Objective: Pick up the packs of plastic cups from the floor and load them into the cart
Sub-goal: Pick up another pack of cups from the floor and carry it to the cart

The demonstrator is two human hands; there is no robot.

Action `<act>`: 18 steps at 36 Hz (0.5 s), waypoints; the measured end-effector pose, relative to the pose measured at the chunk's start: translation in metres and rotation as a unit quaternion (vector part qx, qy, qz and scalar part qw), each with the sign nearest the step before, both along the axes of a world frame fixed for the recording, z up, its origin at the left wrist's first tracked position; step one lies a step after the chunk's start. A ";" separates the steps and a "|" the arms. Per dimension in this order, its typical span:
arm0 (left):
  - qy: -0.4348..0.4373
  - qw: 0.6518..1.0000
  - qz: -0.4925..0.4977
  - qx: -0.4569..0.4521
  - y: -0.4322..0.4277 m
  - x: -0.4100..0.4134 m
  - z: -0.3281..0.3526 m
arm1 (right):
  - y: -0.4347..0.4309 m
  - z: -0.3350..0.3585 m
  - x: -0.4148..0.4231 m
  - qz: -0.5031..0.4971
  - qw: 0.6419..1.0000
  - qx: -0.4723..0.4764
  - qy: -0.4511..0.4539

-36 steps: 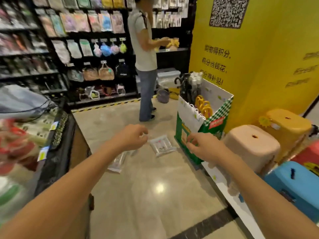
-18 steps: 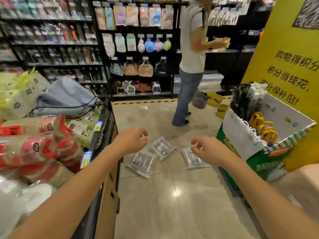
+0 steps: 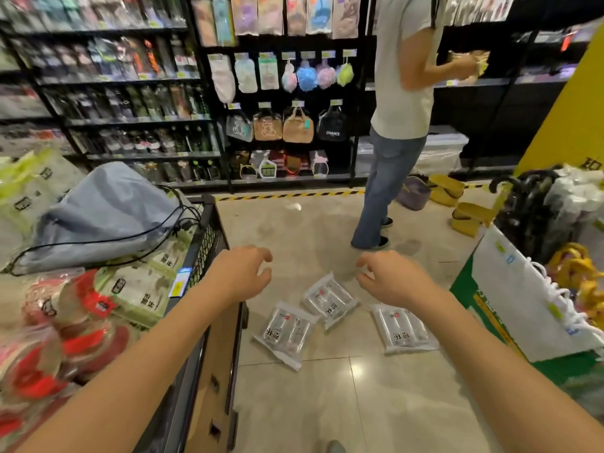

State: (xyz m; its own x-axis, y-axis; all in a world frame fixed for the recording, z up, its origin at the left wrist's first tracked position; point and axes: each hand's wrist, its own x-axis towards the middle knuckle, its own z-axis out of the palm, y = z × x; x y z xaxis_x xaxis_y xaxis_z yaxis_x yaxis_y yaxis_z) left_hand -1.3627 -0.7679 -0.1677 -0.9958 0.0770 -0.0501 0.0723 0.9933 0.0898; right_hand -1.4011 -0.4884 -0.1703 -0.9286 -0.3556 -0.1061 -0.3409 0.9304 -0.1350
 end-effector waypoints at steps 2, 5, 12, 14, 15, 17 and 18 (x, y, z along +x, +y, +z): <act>0.004 1.000 0.008 -0.011 -0.003 -0.025 0.000 | -0.005 -0.001 -0.034 0.017 1.000 0.011 0.015; 0.010 1.000 0.017 -0.013 -0.009 -0.060 0.002 | -0.015 -0.005 -0.079 0.041 0.999 0.021 0.030; -0.003 0.999 0.040 0.016 -0.027 -0.128 -0.015 | -0.039 -0.028 -0.168 0.058 0.998 0.021 0.011; -0.004 0.999 0.044 0.023 -0.033 -0.147 -0.023 | -0.046 -0.036 -0.191 0.049 0.999 0.019 0.000; -0.002 0.998 0.047 0.030 -0.038 -0.158 -0.029 | -0.050 -0.040 -0.203 0.044 0.999 0.015 -0.005; -0.004 0.998 0.047 0.052 -0.048 -0.182 -0.042 | -0.058 -0.051 -0.227 0.030 0.999 0.001 -0.018; -0.006 0.997 0.047 0.066 -0.053 -0.195 -0.050 | -0.063 -0.058 -0.238 0.021 0.999 -0.013 -0.029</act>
State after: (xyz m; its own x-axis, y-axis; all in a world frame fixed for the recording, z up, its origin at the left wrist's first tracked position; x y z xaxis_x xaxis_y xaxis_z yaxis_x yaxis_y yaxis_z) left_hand -1.5572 -0.8208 -0.2181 -0.9982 -0.0100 -0.0583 -0.0226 0.9753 0.2196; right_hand -1.6389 -0.5515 -0.2287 -0.9056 -0.3968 -0.1499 -0.3698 0.9116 -0.1795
